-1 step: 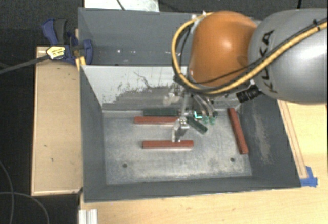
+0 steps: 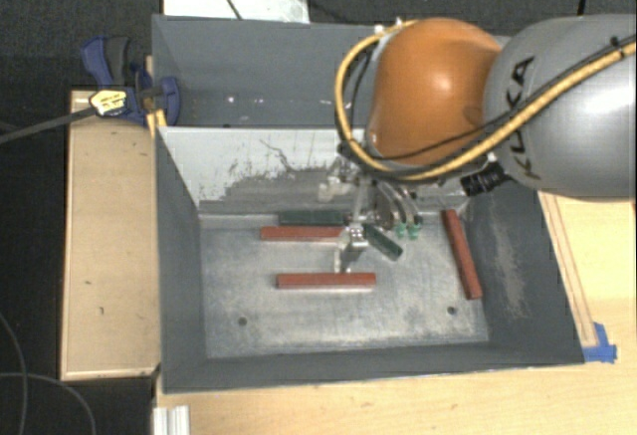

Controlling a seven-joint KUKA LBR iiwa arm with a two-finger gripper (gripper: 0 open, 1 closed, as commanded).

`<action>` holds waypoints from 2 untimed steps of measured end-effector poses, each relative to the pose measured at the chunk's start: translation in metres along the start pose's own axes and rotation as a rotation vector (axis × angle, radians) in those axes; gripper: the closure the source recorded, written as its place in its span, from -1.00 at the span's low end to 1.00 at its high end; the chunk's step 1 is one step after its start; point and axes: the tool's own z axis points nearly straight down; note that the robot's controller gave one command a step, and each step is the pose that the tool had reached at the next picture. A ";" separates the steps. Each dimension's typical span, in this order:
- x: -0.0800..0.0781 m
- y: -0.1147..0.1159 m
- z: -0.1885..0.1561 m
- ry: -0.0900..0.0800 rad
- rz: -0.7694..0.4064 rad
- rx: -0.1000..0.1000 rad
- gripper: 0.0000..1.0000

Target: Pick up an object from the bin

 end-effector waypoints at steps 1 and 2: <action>0.011 -0.022 0.081 -0.003 -0.034 0.000 -1.00; 0.018 -0.029 0.116 0.006 -0.032 0.001 -1.00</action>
Offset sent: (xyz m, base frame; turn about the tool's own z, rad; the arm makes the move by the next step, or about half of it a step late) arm -0.0253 -0.0403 -0.0740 -0.0271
